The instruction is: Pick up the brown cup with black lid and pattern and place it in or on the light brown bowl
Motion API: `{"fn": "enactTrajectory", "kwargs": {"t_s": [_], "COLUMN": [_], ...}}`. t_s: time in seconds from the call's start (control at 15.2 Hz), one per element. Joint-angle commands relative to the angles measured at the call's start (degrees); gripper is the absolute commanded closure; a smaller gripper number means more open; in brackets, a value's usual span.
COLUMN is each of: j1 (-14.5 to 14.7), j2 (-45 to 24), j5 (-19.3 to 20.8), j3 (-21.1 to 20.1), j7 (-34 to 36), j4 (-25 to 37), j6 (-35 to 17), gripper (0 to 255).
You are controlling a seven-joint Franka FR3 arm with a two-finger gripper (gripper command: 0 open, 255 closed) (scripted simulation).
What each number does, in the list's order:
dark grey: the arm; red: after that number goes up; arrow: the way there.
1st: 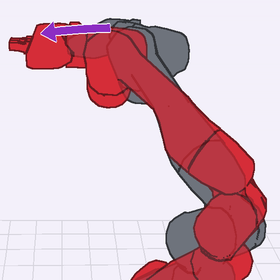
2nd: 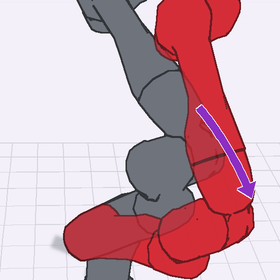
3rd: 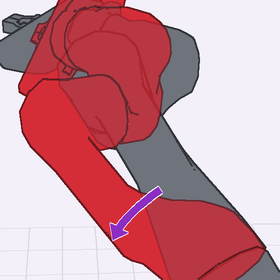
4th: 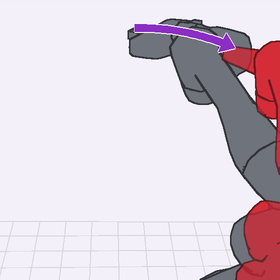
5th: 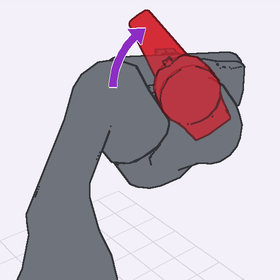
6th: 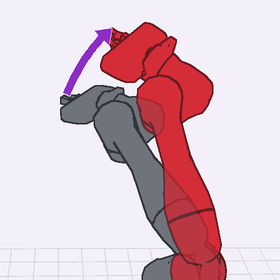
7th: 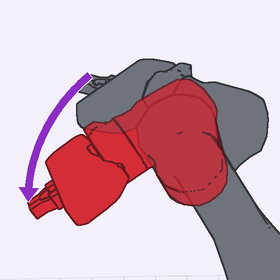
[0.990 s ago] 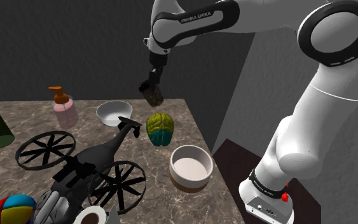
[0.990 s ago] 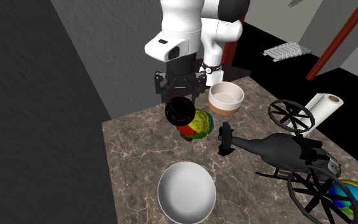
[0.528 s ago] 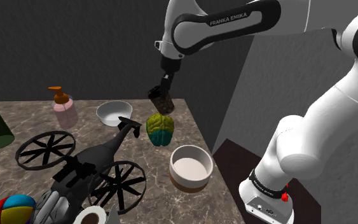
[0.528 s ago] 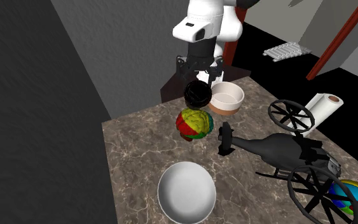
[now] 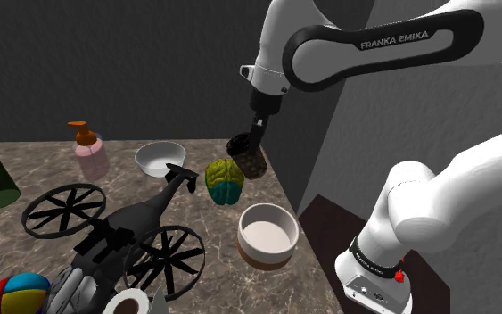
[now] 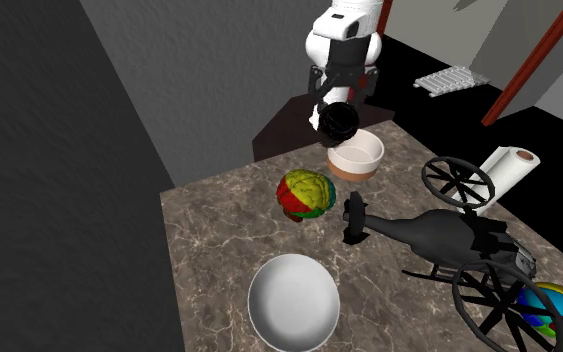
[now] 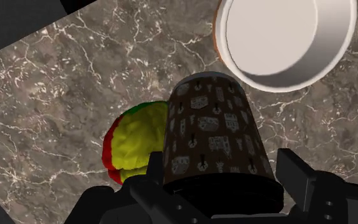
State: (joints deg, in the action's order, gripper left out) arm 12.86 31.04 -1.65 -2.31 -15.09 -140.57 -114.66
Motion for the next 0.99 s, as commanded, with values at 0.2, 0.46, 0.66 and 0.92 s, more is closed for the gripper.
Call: {"fn": "enactTrajectory", "kwargs": {"t_s": [0.2, 0.46, 0.66, 0.92], "j1": [2.1, 4.44, 6.77, 7.05], "j2": [10.79, 19.7, 26.82, 27.12], "j5": [-1.88, -4.04, -6.25, -6.7], "j3": [-2.76, -5.26, -7.62, -8.04], "j7": [3.55, 6.79, 9.83, 9.82], "j4": [-6.64, -10.88, -13.45, -16.65], "j6": [4.03, 8.62, 13.05, 10.16], "gripper": [255, 255, 255, 255]}}
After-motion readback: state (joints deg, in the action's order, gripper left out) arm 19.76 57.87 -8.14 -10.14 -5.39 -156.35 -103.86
